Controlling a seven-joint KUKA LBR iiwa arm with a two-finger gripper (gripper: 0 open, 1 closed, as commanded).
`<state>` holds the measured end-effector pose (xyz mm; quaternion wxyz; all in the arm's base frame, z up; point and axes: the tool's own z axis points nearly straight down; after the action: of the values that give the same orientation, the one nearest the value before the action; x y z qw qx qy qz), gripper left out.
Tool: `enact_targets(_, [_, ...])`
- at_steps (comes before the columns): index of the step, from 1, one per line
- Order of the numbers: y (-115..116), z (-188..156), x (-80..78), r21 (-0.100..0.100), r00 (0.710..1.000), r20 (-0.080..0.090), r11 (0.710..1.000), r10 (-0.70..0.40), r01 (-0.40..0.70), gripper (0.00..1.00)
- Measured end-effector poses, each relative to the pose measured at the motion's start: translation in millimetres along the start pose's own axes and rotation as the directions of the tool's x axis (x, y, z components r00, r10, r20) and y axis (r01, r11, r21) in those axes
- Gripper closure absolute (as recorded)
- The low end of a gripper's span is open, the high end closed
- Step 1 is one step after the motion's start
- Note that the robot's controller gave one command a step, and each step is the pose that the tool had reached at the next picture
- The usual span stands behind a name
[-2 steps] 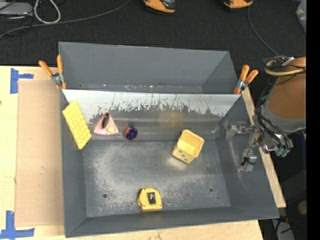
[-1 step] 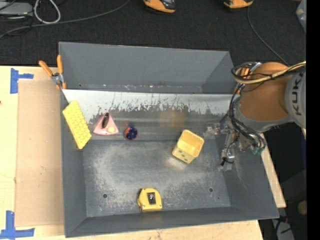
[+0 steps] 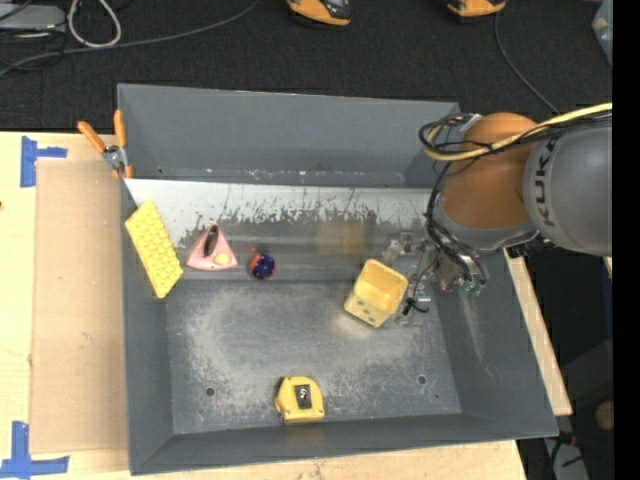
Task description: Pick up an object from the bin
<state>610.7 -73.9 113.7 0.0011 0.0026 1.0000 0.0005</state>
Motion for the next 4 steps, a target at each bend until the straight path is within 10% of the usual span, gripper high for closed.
enact_targets(1, [8, -2, -5.3, -0.003, 0.95, -0.003, 0.95, -0.313, 0.313, 0.0])
enact_targets(2, [18, 39, -2.2, -0.002, 1.0, -0.005, 1.0, 0.0, 0.0, 0.0])
enact_targets(3, [27, 39, -9.5, -0.001, 0.96, 0.004, 0.96, -0.28, 0.28, 1.0])
enact_targets(4, [27, 39, -9.5, -0.001, 0.96, 0.004, 0.96, -0.28, 0.28, 1.0])
